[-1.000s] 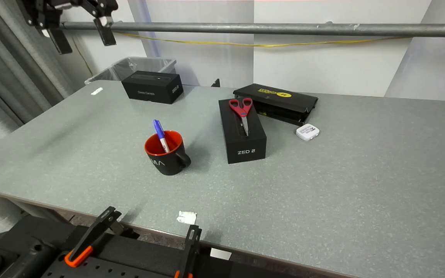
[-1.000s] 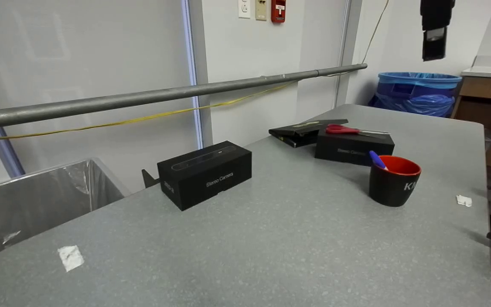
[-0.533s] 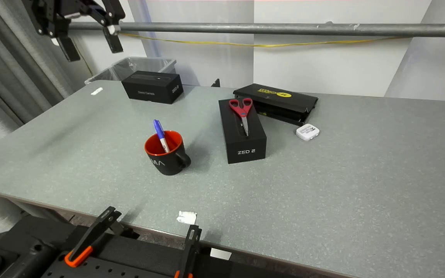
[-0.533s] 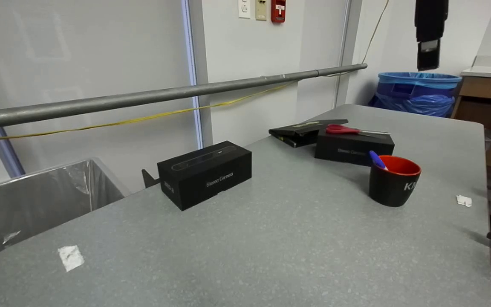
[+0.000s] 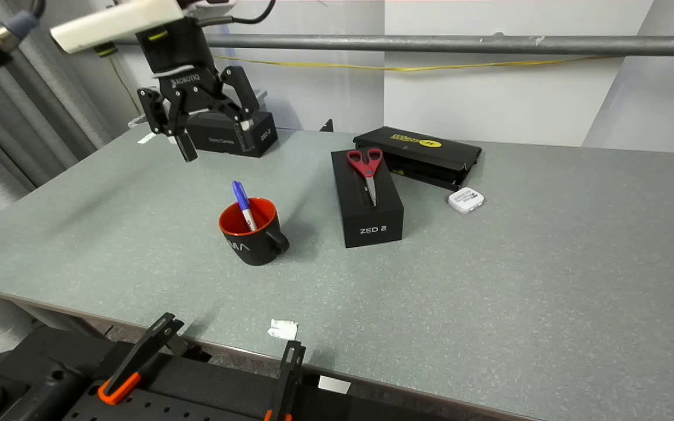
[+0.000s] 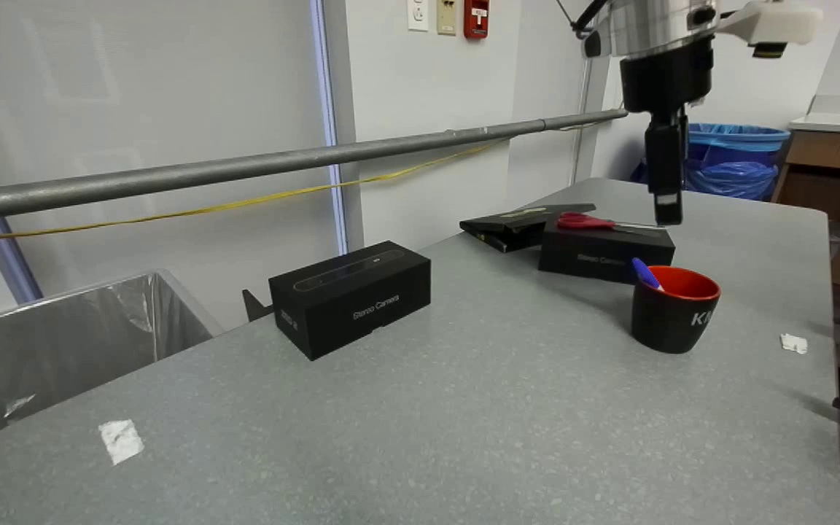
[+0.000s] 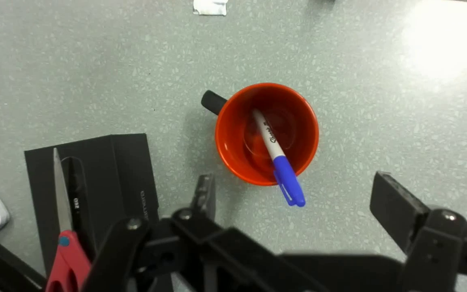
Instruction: Take the pen out of the black cup and place it on the table
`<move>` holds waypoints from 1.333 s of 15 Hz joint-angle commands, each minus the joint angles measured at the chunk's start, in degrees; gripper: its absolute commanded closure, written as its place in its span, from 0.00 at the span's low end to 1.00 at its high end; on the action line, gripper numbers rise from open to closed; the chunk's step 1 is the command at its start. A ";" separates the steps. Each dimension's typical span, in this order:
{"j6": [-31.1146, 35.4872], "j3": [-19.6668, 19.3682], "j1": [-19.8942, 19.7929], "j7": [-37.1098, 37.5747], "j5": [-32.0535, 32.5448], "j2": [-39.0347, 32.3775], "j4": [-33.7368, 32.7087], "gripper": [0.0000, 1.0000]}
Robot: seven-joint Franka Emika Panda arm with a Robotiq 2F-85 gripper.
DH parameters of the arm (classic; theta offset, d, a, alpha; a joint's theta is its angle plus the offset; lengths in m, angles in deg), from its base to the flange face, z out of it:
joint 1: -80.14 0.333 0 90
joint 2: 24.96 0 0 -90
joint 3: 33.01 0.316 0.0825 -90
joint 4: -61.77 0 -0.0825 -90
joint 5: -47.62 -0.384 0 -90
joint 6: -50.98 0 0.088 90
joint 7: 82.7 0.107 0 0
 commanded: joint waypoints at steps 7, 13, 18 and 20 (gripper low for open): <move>0.30 -1.90 1.06 -2.24 -0.09 -4.50 -2.29 0.00; 0.35 -2.51 1.45 -2.04 2.11 -10.64 -5.32 0.00; -0.17 -3.08 2.46 -1.58 2.30 -15.10 -8.06 0.00; -0.62 -3.08 2.93 -1.78 1.93 -16.09 -8.67 0.00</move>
